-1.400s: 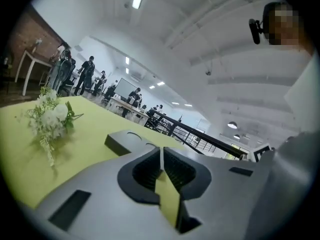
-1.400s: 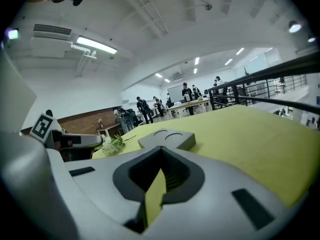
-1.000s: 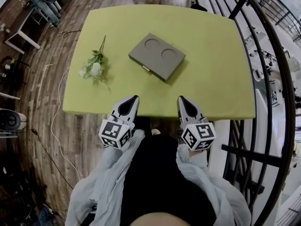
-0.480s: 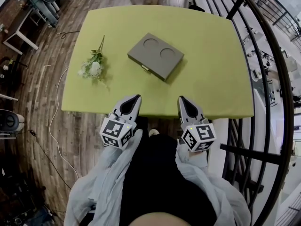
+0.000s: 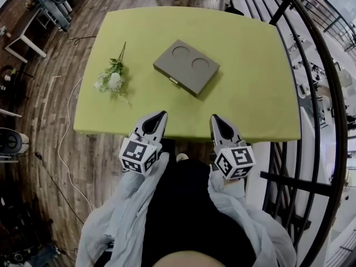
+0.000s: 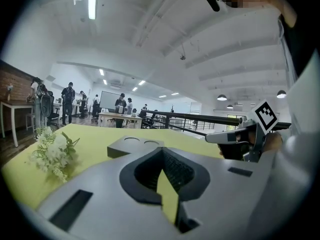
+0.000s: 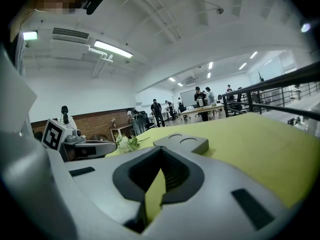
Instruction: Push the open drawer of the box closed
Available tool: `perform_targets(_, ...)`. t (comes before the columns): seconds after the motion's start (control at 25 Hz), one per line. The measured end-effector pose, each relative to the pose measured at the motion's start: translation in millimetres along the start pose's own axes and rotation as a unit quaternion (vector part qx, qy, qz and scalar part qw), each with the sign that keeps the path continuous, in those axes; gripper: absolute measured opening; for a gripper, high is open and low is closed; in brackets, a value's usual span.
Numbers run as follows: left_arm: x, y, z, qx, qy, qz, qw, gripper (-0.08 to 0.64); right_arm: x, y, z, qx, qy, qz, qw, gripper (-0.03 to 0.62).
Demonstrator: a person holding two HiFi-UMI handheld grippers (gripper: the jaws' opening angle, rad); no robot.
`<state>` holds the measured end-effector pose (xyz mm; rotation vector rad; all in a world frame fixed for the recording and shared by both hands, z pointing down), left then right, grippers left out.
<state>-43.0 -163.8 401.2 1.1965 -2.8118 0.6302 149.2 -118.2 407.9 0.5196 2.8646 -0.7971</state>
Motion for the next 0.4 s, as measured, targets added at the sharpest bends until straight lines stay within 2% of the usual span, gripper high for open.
perform_targets(0.4,-0.5,-8.2,-1.7,0.005,0.001,0.004,1.0000,0.015,-5.7,-2.1,-2.0,0.005,-0.002,0.005,1.000,0.006)
Point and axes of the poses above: the fingertips, and each gripper's own axes: y backward along the fingers, x to its left, z out of its top, the point moved 4 cm from there along y, backward along the fingers, and after that the axes turned 13 degrees about x, right-handed, at the moved point
